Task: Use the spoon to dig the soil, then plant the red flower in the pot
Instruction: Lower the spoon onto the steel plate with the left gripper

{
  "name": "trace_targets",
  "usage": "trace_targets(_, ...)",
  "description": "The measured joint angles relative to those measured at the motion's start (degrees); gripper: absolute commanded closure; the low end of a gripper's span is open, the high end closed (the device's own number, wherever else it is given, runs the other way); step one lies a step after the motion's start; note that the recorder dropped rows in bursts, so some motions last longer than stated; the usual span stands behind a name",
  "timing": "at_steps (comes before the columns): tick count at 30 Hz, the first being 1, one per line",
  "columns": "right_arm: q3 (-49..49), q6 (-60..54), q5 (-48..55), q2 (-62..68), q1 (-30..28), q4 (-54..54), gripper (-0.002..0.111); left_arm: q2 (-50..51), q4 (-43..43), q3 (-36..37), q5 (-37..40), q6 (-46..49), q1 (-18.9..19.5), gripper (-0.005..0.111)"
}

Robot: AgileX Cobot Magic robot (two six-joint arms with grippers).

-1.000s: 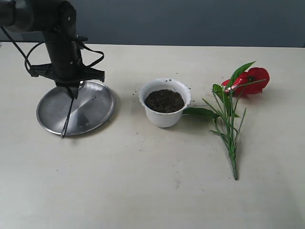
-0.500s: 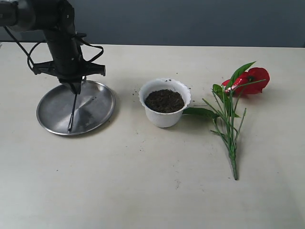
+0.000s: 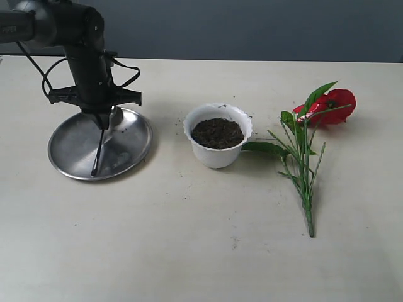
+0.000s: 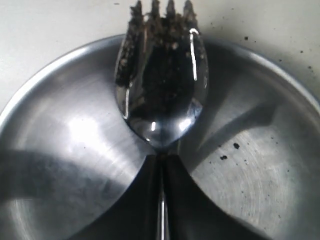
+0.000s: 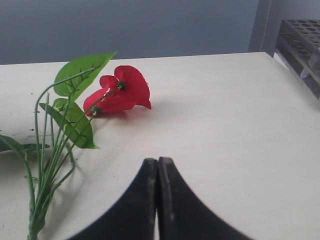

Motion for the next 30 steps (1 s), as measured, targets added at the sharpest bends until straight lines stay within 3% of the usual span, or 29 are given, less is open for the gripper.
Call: trace_targets(30, 0.00, 0.00, 0.00, 0.00, 0.00, 0.00, 0.109, 1.24, 0.00, -0.50, 2.77, 0.22, 0.00, 0.106)
